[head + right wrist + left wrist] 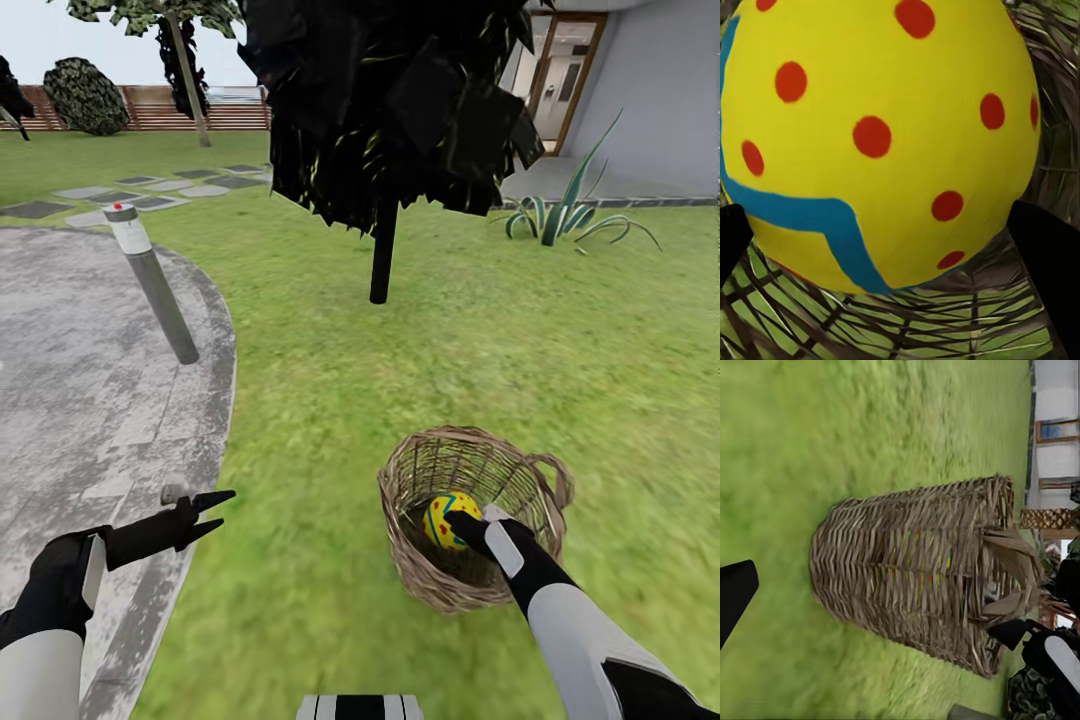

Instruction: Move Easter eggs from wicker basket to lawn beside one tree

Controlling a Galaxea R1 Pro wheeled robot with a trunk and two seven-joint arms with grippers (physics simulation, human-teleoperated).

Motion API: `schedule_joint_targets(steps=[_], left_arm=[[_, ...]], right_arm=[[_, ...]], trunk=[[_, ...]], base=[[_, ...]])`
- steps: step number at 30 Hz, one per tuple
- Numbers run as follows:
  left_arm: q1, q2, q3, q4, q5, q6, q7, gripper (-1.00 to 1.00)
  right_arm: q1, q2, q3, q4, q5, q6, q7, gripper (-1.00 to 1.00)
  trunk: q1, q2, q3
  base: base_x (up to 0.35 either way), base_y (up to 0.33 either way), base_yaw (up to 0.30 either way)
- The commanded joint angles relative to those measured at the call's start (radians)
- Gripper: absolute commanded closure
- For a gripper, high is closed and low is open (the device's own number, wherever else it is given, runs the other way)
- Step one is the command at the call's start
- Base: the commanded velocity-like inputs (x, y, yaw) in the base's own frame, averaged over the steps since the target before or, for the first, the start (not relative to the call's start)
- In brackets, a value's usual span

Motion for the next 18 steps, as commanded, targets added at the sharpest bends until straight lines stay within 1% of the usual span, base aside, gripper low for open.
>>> schedule_joint_targets(steps=[1, 9, 13, 18], left_arm=[[-0.001, -0.001, 0.003, -0.001, -0.011, 0.007, -0.010, -1.00], [-0.001, -0.001, -0.003, -0.001, -0.012, 0.007, -0.008, -1.00], [-0.001, -0.001, 0.001, -0.001, -0.012, 0.007, -0.008, -1.00], [-0.001, -0.001, -0.002, 0.000, -0.014, 0.007, -0.008, -1.00]], right_arm=[[0.000, 0.000, -0.002, -0.002, -0.011, 0.004, -0.007, 1.00], [-0.001, -0.001, -0.002, -0.002, -0.010, 0.004, -0.008, 1.00], [-0.001, -0.001, -0.002, -0.002, -0.010, 0.005, -0.008, 1.00], [-0.001, -0.005, -0.002, -0.002, -0.010, 0.007, -0.008, 1.00]], trunk=[[-0.001, 0.000, 0.003], [-0.004, 0.002, 0.034], [-0.006, 0.003, 0.050], [-0.008, 0.004, 0.069]], base=[[0.000, 0.000, 0.000], [-0.004, 0.000, 0.000], [-0.161, 0.022, 0.000], [-0.014, 0.002, 0.000]])
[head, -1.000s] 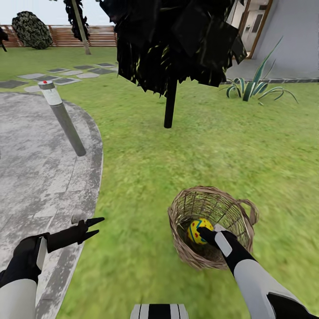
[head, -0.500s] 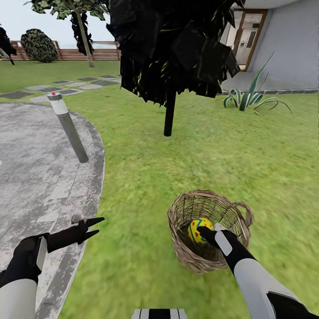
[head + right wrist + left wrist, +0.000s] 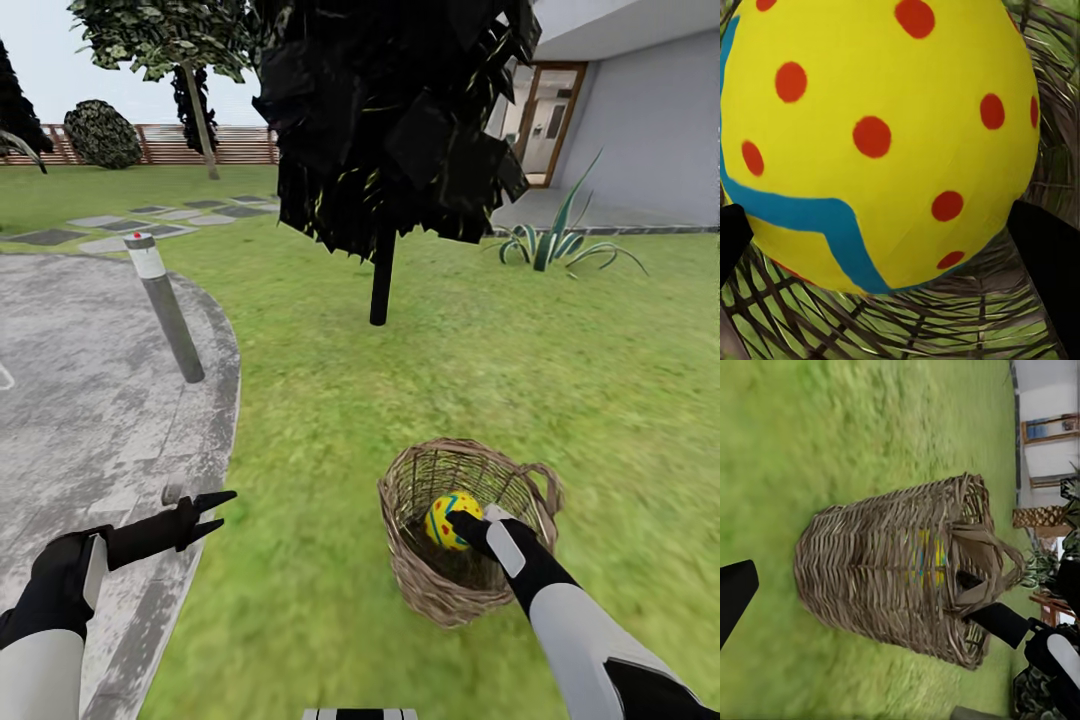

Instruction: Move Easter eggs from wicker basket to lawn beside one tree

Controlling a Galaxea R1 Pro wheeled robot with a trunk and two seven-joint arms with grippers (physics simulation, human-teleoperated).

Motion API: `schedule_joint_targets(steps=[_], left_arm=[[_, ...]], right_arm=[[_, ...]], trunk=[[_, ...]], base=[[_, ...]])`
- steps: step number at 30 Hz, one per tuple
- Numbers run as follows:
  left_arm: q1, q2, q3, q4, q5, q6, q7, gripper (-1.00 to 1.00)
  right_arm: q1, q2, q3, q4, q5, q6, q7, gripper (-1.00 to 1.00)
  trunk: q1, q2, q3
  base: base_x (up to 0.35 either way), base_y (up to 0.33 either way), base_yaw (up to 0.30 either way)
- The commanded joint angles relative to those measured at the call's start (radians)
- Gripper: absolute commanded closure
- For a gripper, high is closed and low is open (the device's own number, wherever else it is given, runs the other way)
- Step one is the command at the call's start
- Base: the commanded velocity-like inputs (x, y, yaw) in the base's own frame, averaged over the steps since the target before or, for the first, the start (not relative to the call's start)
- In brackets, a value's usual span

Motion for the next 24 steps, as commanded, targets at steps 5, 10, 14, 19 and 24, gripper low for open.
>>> schedule_joint_targets(steps=[5, 10, 14, 19, 24], left_arm=[[-0.001, -0.002, 0.000, -0.001, -0.009, 0.007, -0.009, -1.00], [-0.001, -0.001, 0.001, -0.001, -0.010, 0.007, -0.009, -1.00], [-0.001, -0.002, 0.003, 0.000, -0.010, 0.007, -0.009, -1.00], [-0.001, -0.001, 0.005, -0.001, -0.009, 0.007, -0.009, -1.00], [-0.001, -0.001, 0.006, -0.001, -0.010, 0.007, -0.009, -1.00]], right_arm=[[0.000, -0.010, -0.002, -0.002, -0.011, 0.005, -0.005, 1.00], [0.000, -0.011, -0.002, -0.001, -0.011, 0.006, -0.005, 1.00], [0.000, -0.011, -0.002, -0.002, -0.011, 0.006, -0.005, 1.00], [0.000, -0.009, -0.002, -0.001, -0.011, 0.006, -0.005, 1.00], [0.000, -0.010, -0.002, -0.001, -0.011, 0.006, -0.005, 1.00]], trunk=[[-0.002, 0.001, 0.019], [-0.005, 0.002, 0.038], [-0.006, 0.003, 0.053], [-0.009, 0.004, 0.073], [-0.011, 0.005, 0.092]], base=[[-0.102, 0.014, 0.000], [-0.062, 0.008, 0.000], [-0.111, 0.000, 0.000], [-0.092, 0.000, 0.000], [-0.063, 0.000, 0.000]])
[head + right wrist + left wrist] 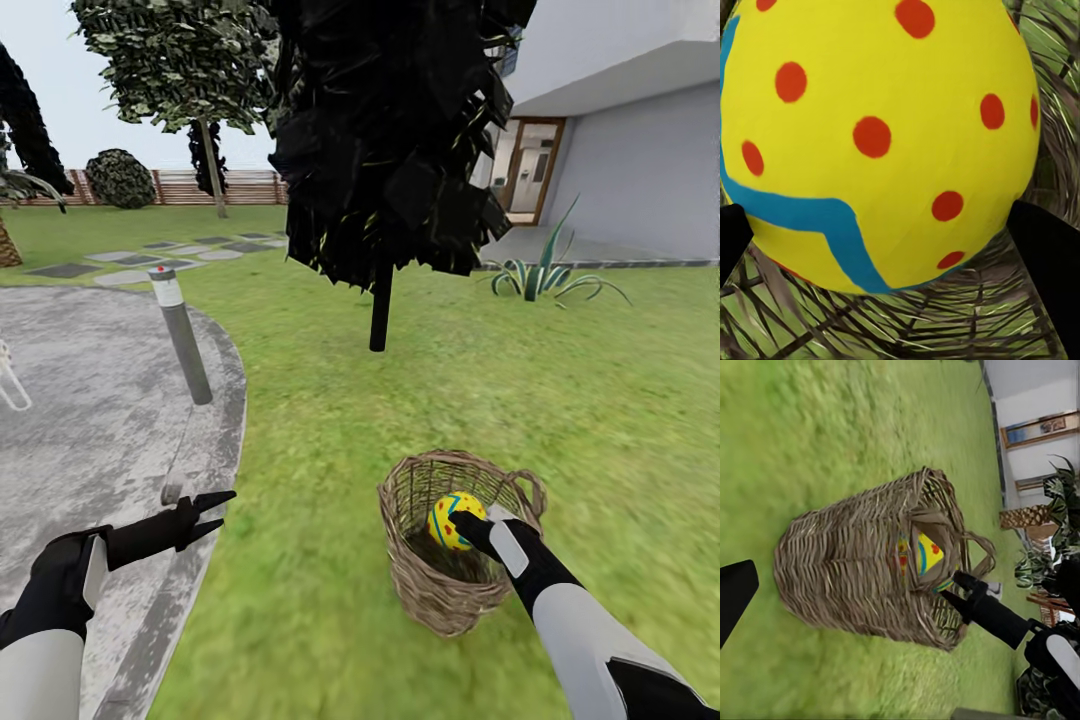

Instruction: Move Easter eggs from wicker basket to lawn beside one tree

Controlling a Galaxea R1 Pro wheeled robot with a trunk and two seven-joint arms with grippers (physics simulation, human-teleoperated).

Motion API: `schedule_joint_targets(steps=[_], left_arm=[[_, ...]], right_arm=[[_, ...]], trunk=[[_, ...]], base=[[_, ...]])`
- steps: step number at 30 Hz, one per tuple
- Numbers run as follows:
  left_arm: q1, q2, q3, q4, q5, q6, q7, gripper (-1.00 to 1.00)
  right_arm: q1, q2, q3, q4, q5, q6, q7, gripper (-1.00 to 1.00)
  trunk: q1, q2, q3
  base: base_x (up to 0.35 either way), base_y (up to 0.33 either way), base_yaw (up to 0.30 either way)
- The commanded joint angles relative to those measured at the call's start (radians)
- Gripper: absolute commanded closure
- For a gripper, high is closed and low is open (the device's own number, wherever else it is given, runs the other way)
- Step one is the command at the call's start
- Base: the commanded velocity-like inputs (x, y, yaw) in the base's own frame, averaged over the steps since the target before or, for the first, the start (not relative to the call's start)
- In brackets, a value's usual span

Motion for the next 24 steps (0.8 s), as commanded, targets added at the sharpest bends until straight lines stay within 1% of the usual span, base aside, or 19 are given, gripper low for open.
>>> schedule_joint_targets(steps=[1, 3, 6, 7, 10, 13, 17, 19, 21, 24], left_arm=[[-0.001, 0.000, 0.004, 0.000, -0.012, 0.007, -0.010, -1.00], [-0.001, 0.000, 0.004, 0.000, -0.011, 0.007, -0.010, -1.00], [-0.001, 0.000, 0.002, 0.000, -0.012, 0.007, -0.010, -1.00], [-0.001, 0.000, 0.002, 0.000, -0.013, 0.007, -0.010, -1.00], [-0.001, 0.000, -0.001, 0.000, -0.014, 0.007, -0.010, -1.00], [-0.001, 0.000, -0.002, 0.000, -0.013, 0.007, -0.010, -1.00], [-0.002, 0.000, -0.002, 0.000, -0.014, 0.007, -0.010, -1.00], [-0.001, 0.000, -0.002, 0.000, -0.012, 0.007, -0.010, -1.00], [-0.001, 0.000, 0.000, 0.000, -0.014, 0.007, -0.010, -1.00], [-0.001, 0.000, -0.001, 0.000, -0.013, 0.007, -0.010, -1.00]], right_arm=[[0.000, 0.000, -0.002, -0.002, -0.011, 0.004, -0.007, 1.00], [0.000, 0.000, -0.002, -0.002, -0.011, 0.019, -0.006, 1.00], [0.000, 0.000, -0.002, -0.009, -0.011, 0.085, -0.007, 1.00], [0.000, 0.000, -0.002, -0.020, -0.011, 0.102, -0.007, 1.00], [0.001, 0.000, -0.001, -0.062, -0.011, 0.181, -0.007, 1.00], [0.001, 0.000, -0.002, -0.077, -0.012, 0.201, -0.006, 1.00], [0.001, -0.001, -0.002, -0.085, -0.013, 0.206, -0.005, 1.00], [0.001, -0.004, -0.002, -0.085, -0.014, 0.208, -0.004, 1.00], [0.003, -0.016, -0.003, -0.085, -0.016, 0.209, -0.002, 1.00], [0.006, -0.025, -0.004, -0.085, -0.017, 0.211, 0.001, 1.00]], trunk=[[-0.001, 0.000, 0.003], [-0.002, 0.000, 0.011], [-0.003, 0.001, 0.022], [-0.003, 0.001, 0.026], [-0.005, 0.002, 0.038], [-0.006, 0.003, 0.049], [-0.008, 0.004, 0.065], [-0.016, 0.018, 0.071], [-0.023, 0.032, 0.077], [-0.035, 0.053, 0.087]], base=[[-0.006, 0.000, 0.000], [-0.002, 0.000, 0.000], [0.000, 0.000, 0.000], [0.000, 0.000, 0.000], [0.000, 0.000, 0.000], [0.000, 0.000, 0.000], [0.000, 0.000, 0.000], [0.000, 0.000, 0.000], [0.000, 0.000, 0.000], [0.000, 0.000, 0.000]])
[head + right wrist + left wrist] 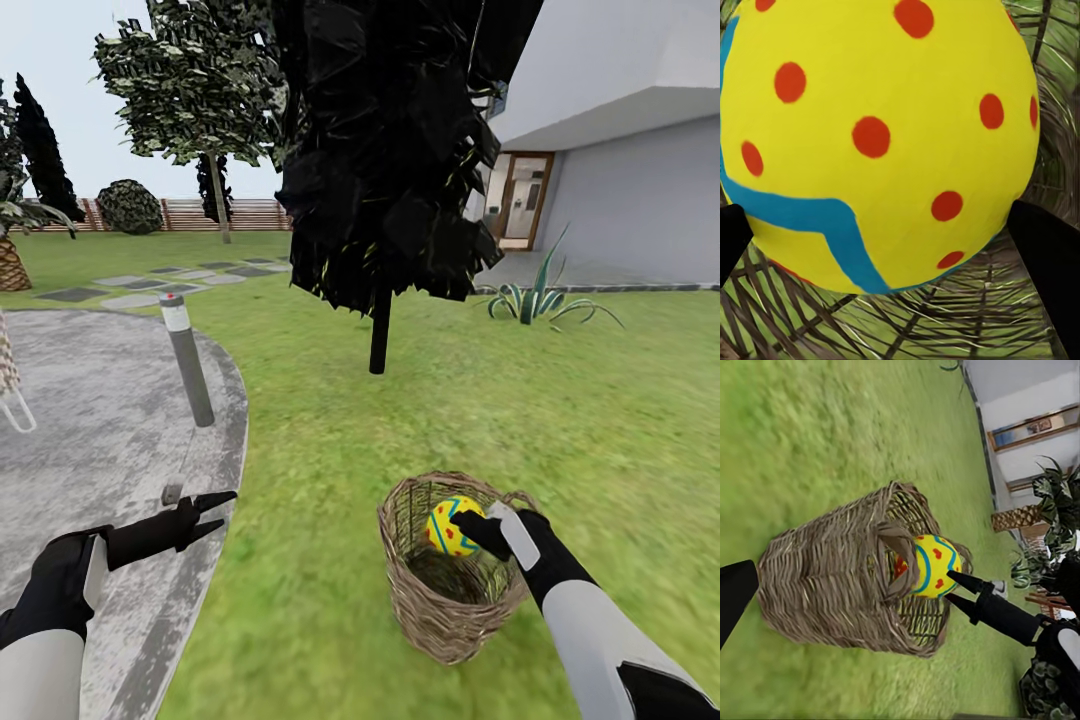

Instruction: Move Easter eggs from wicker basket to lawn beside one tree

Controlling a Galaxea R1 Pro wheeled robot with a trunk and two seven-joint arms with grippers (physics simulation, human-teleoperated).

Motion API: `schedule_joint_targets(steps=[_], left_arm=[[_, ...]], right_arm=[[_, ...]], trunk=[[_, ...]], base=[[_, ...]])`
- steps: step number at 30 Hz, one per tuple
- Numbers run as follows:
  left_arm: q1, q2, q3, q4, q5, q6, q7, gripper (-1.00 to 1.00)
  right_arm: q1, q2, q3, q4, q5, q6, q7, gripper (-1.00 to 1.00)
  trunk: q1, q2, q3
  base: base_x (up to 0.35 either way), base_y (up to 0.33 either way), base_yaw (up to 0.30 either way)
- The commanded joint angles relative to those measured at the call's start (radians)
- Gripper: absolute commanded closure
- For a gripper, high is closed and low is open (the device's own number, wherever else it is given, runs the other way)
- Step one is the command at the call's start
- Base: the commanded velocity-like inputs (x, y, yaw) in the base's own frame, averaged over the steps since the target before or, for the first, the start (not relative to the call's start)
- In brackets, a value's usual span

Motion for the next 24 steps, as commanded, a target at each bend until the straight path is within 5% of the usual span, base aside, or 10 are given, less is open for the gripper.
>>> schedule_joint_targets(steps=[1, 18, 24], left_arm=[[-0.001, -0.001, 0.004, -0.001, -0.012, 0.007, -0.010, -1.00], [-0.001, -0.001, 0.004, -0.001, -0.014, 0.007, -0.010, -1.00], [-0.001, -0.001, 0.001, -0.001, -0.014, 0.007, -0.010, -1.00]], right_arm=[[0.000, -0.001, -0.002, -0.002, -0.011, 0.004, -0.007, 1.00], [0.005, 0.000, -0.003, -0.003, -0.017, 0.012, -0.002, 1.00], [0.012, 0.000, -0.001, -0.077, -0.023, 0.013, -0.002, 1.00]], trunk=[[-0.004, 0.007, 0.002], [-0.069, 0.126, 0.055], [-0.092, 0.168, 0.074]], base=[[0.000, 0.000, 0.000], [0.000, 0.000, 0.000], [0.000, 0.000, 0.000]])
